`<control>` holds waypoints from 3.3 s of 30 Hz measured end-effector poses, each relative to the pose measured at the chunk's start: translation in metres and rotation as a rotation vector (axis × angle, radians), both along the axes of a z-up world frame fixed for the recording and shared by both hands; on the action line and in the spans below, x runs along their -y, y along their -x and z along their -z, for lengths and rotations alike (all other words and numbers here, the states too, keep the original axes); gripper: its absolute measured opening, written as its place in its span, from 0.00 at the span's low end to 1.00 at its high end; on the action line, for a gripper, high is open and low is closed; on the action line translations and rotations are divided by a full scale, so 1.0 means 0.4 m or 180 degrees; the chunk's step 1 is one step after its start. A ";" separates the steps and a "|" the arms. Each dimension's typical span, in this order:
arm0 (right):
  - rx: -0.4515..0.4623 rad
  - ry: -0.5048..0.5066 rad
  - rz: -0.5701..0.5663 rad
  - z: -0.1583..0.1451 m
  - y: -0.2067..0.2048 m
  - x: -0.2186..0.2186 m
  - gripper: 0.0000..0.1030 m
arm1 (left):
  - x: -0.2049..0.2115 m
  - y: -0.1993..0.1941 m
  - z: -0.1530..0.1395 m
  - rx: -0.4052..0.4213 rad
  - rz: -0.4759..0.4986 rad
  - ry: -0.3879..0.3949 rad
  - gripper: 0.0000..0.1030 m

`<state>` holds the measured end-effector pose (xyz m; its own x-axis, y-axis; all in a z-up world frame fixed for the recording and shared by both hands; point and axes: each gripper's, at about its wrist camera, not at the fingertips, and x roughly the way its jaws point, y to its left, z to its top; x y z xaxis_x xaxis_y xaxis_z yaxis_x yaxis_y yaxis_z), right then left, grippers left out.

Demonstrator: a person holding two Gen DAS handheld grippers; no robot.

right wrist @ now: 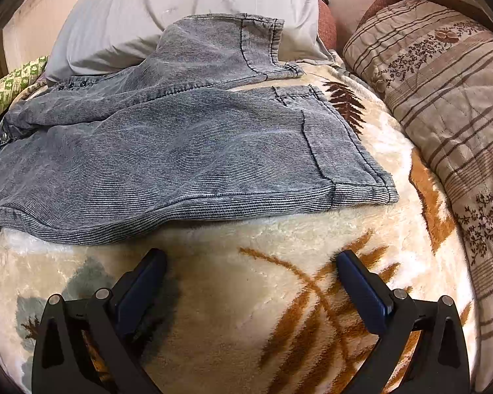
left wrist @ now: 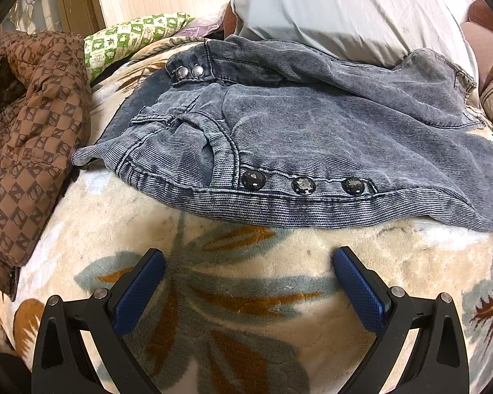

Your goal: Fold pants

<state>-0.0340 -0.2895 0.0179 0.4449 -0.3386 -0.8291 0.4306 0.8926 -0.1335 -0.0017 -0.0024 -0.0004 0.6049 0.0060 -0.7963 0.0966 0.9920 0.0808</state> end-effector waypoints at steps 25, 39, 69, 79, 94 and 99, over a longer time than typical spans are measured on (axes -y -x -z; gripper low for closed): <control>0.0005 0.0354 -0.0343 -0.081 0.008 -0.110 0.99 | -0.018 0.007 -0.026 -0.0106 0.0119 0.0131 0.94; 0.0232 0.0268 -0.0724 -0.174 -0.035 -0.170 0.99 | -0.017 -0.018 -0.157 -0.0029 0.0219 0.0135 0.91; 0.0389 0.0172 -0.0924 -0.228 -0.177 -0.176 0.99 | 0.018 -0.159 -0.289 0.0174 0.0294 0.0146 0.91; 0.0401 0.0141 -0.0938 -0.236 -0.267 -0.137 0.99 | 0.011 -0.278 -0.281 0.0134 0.0219 0.0089 0.91; 0.0362 0.0090 -0.1004 -0.248 -0.461 -0.057 0.99 | -0.052 -0.519 -0.233 0.0005 -0.0023 -0.0062 0.91; 0.0327 0.0014 -0.0894 -0.227 -0.532 -0.017 0.99 | -0.076 -0.602 -0.199 -0.0071 -0.0092 -0.0076 0.91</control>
